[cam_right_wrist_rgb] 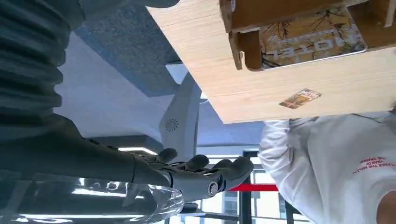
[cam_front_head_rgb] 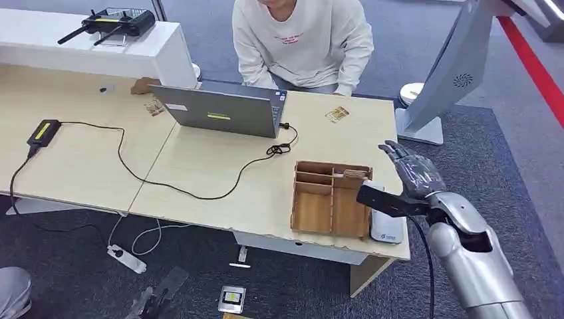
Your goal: Pass the card to the sensor for recognition and then transmit it.
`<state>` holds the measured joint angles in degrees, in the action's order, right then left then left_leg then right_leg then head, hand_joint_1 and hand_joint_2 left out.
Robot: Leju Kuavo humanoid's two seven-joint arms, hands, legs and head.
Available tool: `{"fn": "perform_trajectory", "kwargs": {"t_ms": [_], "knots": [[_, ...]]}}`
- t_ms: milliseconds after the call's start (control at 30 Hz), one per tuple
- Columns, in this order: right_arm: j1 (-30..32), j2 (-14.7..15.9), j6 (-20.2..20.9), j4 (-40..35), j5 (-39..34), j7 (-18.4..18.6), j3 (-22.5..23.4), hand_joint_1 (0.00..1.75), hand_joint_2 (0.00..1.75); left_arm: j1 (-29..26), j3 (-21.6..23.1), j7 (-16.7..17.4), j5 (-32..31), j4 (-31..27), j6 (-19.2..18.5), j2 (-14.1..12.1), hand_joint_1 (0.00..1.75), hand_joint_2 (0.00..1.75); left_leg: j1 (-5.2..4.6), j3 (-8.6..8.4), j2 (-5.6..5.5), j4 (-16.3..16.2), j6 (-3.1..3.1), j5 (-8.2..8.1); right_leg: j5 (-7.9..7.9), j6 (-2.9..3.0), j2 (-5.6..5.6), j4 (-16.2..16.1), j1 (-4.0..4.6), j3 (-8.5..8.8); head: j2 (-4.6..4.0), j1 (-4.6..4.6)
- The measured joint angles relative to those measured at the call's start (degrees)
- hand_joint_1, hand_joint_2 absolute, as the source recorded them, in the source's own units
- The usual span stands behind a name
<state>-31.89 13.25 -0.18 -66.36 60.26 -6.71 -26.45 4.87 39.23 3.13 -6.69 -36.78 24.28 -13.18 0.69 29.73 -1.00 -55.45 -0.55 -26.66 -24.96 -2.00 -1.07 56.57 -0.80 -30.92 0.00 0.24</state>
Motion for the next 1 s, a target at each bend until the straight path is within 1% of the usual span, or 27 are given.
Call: {"fn": "perform_trajectory", "kwargs": {"t_ms": [467,1000], "knots": [[-0.8,-1.51,-0.15,0.11,0.0,-1.2,-0.39,0.0,1.75,-0.42,0.02,-0.04,0.15,0.2,0.55,0.42,0.0,1.75,0.0,0.02,0.0,0.01,0.0,0.0,0.0,0.0,0.0,0.0,0.0,0.0,0.0,0.0],[-1.32,-2.54,-0.13,0.98,-0.07,-1.22,-1.09,0.0,1.75,-0.48,-0.17,-0.07,-0.61,0.5,0.55,0.79,0.0,1.75,0.0,0.02,0.0,0.01,0.0,0.0,0.0,0.0,0.01,0.0,0.0,0.0,0.0,0.0]]}}
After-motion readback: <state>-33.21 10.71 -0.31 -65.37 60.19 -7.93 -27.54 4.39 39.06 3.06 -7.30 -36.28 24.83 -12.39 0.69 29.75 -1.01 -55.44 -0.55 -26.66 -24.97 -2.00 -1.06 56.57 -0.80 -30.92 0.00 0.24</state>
